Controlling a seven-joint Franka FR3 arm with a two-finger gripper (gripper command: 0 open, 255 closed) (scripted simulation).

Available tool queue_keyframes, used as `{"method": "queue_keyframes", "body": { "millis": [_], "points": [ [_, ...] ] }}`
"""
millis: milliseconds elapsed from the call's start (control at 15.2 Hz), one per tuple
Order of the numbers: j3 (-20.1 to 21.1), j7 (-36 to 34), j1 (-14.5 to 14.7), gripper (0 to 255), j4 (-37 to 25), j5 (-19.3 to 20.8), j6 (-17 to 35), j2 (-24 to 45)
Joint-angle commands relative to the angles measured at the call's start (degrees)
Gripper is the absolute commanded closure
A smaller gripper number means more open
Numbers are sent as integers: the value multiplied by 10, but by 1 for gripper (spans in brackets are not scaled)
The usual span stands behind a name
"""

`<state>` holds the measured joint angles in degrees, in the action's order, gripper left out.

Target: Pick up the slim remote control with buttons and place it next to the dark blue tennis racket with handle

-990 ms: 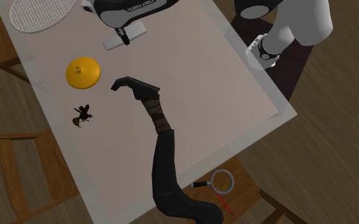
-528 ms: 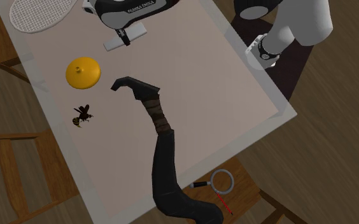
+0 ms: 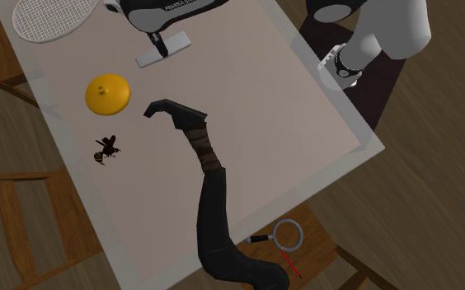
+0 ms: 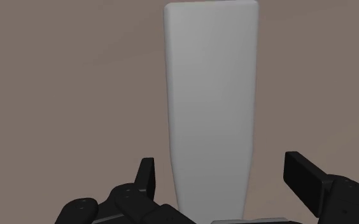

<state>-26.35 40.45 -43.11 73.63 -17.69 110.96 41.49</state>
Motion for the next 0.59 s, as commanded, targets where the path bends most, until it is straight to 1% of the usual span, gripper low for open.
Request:
{"method": "queue_keyframes", "body": {
  "millis": [0, 66, 528],
  "points": [
    [-2, -4, -4, 0, -28, 3, -30, -3],
    [-3, -6, -5, 0, -38, 5, -43, -6],
    [-3, -6, -4, 0, -38, 5, -43, -6]
  ]
}}
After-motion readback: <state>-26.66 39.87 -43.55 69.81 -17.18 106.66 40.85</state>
